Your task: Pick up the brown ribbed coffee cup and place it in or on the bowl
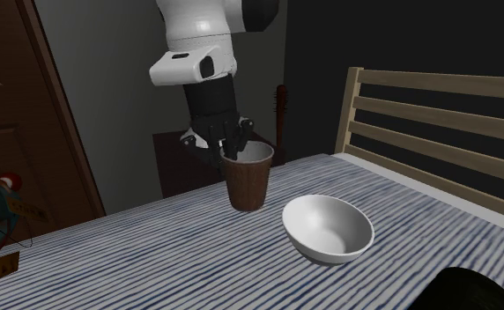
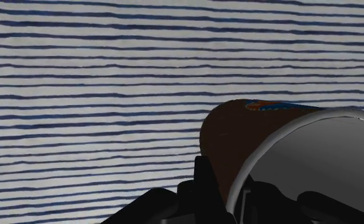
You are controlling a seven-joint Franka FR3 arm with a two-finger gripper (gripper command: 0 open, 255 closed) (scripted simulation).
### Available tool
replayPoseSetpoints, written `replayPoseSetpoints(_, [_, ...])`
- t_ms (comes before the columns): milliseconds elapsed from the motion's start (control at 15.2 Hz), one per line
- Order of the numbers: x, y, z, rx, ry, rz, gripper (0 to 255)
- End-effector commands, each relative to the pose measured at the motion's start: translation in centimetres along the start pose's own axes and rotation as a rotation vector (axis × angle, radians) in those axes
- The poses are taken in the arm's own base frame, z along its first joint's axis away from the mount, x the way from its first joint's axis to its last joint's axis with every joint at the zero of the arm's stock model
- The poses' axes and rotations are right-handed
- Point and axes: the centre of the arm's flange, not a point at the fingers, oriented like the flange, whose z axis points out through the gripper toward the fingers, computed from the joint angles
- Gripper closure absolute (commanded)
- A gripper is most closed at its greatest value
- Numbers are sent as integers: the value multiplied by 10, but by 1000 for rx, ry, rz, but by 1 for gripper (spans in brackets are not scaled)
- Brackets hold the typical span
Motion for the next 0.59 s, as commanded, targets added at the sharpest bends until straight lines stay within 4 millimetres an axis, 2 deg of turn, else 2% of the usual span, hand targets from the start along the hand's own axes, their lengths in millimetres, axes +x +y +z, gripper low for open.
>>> replayPoseSetpoints(0, [0, -1, -10, 0, 0, 0, 255])
replayPoseSetpoints(132, [0, -2, -20, 0, 0, 0, 255])
replayPoseSetpoints(528, [35, -73, -25, 0, 0, 0, 255])
